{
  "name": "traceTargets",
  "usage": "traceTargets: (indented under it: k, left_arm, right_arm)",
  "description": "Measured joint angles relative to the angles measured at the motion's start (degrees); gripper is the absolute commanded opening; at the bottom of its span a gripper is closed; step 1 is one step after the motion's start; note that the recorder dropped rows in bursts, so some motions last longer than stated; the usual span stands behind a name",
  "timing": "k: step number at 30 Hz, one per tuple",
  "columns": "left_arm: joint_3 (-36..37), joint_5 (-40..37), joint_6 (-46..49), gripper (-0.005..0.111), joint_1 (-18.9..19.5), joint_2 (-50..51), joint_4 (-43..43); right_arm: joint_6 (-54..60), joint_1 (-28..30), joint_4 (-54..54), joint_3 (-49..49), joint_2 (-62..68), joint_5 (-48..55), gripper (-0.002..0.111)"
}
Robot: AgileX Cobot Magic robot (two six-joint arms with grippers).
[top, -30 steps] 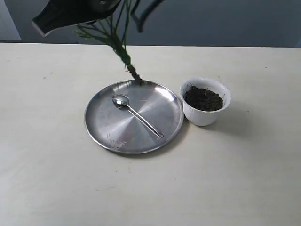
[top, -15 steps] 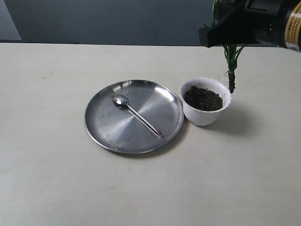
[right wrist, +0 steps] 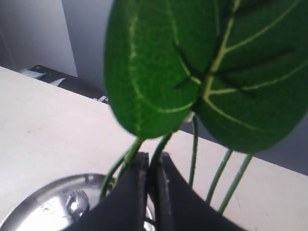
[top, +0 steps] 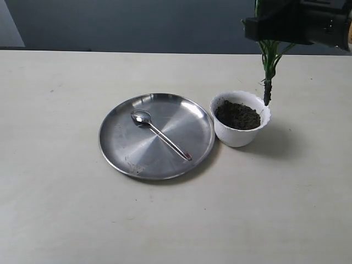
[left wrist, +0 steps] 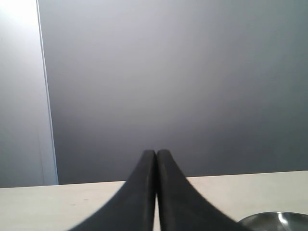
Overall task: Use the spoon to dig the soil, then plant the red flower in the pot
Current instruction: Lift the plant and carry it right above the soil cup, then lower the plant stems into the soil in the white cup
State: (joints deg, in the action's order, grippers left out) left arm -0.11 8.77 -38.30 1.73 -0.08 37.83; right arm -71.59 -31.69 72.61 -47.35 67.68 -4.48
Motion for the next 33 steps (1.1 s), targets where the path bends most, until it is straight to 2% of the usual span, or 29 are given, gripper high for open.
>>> traceTargets:
  k: [5,6,8,9,11,14,18,25,33]
  left_arm:
    - [0.0,0.0,0.0,0.0,0.0,0.0,0.0]
    - [0.0,0.0,0.0,0.0,0.0,0.0,0.0]
    - [0.0,0.0,0.0,0.0,0.0,0.0,0.0]
    - [0.0,0.0,0.0,0.0,0.0,0.0,0.0]
    - [0.0,0.0,0.0,0.0,0.0,0.0,0.0]
    - [0.0,0.0,0.0,0.0,0.0,0.0,0.0]
    - [0.0,0.0,0.0,0.0,0.0,0.0,0.0]
    - [0.0,0.0,0.0,0.0,0.0,0.0,0.0]
    - [0.0,0.0,0.0,0.0,0.0,0.0,0.0]
  right_arm:
    - [-0.24,0.0,-0.84,4.96,-5.61,-6.9,-0.001]
    - [3.4,0.0,-3.94,6.82,-7.18,-7.29,-0.001]
    - [23.74,0.0,-24.23,10.31,-8.38,-10.62,-0.001]
    - [40.31,-0.13,-39.64,13.87,-8.57,-16.18,-0.001]
    - [58.35,-1.24,-57.25,20.42,-8.22,-26.45,-0.001]
    - [69.68,-1.26,-70.34,23.36,-5.21,-33.72,-0.001]
    - [76.03,-1.17,-75.05,21.82,1.58,-39.36,-0.001]
    - [82.44,-1.17,-75.15,13.48,17.68,-44.03,-0.001]
    - [83.17,-1.17,-76.44,11.84,30.84,-51.69,-0.001]
